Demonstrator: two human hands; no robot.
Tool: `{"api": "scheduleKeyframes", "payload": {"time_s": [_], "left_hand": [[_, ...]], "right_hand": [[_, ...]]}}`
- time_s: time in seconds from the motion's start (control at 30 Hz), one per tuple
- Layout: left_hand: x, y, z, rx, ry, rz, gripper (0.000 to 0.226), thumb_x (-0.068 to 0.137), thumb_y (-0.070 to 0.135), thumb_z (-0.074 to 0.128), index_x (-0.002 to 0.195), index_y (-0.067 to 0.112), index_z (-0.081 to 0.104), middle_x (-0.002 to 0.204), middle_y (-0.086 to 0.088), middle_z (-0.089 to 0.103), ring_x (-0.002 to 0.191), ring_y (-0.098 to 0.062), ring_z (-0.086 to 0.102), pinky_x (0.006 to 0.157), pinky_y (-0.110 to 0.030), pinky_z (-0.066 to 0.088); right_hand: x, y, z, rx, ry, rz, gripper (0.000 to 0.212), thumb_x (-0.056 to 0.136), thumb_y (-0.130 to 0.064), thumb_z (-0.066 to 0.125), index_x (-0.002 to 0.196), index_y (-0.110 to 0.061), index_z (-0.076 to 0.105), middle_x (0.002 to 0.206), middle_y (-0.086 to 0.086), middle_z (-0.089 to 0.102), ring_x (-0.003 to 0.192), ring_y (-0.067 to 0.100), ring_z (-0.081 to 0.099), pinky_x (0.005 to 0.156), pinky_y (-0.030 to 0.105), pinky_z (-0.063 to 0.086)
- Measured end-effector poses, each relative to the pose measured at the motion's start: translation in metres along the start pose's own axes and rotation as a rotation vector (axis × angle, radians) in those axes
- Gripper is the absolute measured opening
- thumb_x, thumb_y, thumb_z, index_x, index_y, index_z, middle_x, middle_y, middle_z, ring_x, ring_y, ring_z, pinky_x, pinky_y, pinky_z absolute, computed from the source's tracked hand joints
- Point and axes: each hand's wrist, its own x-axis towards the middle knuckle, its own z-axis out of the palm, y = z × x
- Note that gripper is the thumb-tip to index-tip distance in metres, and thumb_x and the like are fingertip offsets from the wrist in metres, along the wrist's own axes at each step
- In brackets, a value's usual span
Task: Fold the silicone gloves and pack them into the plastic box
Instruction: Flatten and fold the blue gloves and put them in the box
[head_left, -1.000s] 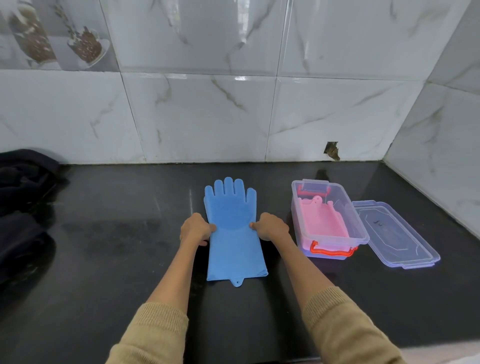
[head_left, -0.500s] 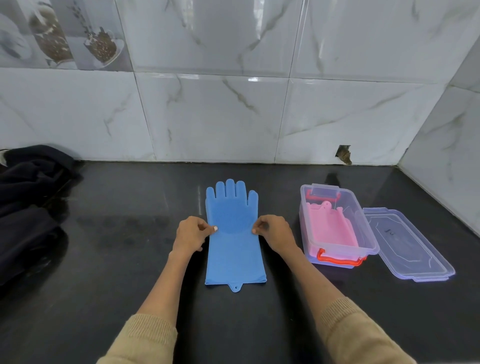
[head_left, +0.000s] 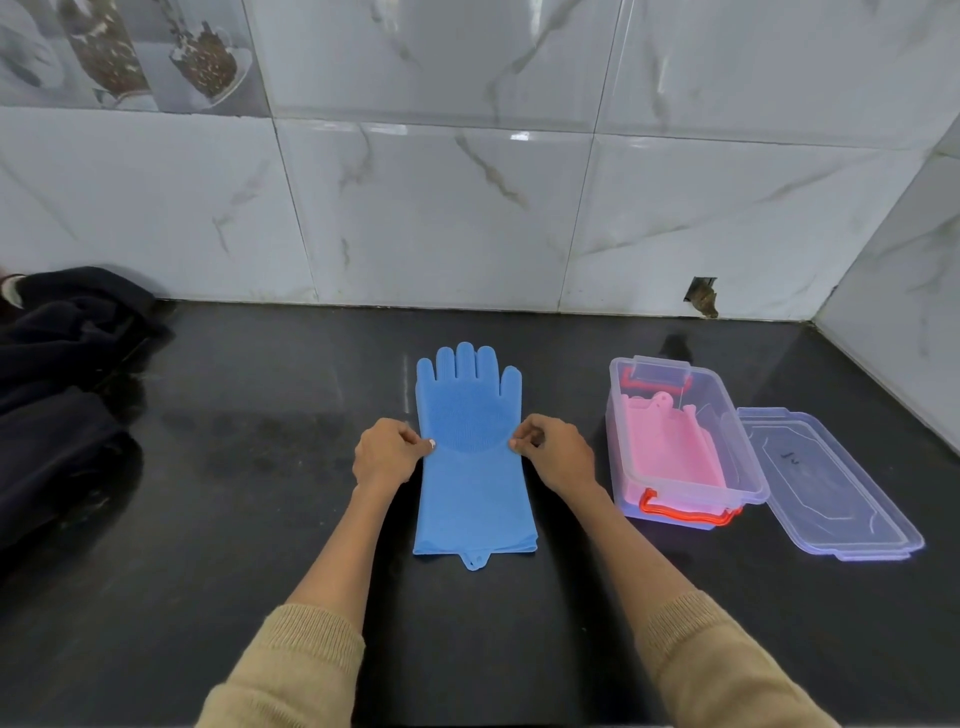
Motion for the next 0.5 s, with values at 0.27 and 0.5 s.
{"api": "scheduleKeyframes", "payload": {"time_s": [0.27, 0.5], "left_hand": [[-0.008, -0.005, -0.003, 0.144, 0.085, 0.282, 0.018, 0.086, 0.025, 0.068, 0.083, 0.008, 0.064, 0.079, -0.004, 0.065, 0.073, -0.021, 0.063, 0.069, -0.037, 0.056], [0.002, -0.028, -0.012, 0.661, -0.096, 0.771, 0.044, 0.093, 0.007, 0.054, 0.134, 0.023, 0.052, 0.132, 0.006, 0.054, 0.12, -0.014, 0.049, 0.096, -0.028, 0.047]], "right_hand": [[-0.016, 0.0, 0.002, -0.347, 0.009, -0.337, 0.018, 0.096, -0.021, 0.049, 0.097, -0.014, 0.066, 0.102, -0.003, 0.061, 0.092, 0.013, 0.061, 0.077, 0.012, 0.043], [-0.015, -0.01, -0.021, -0.733, -0.16, -0.552, 0.027, 0.093, -0.022, 0.055, 0.119, -0.02, 0.052, 0.109, 0.001, 0.063, 0.097, 0.02, 0.064, 0.082, 0.025, 0.05]]}}
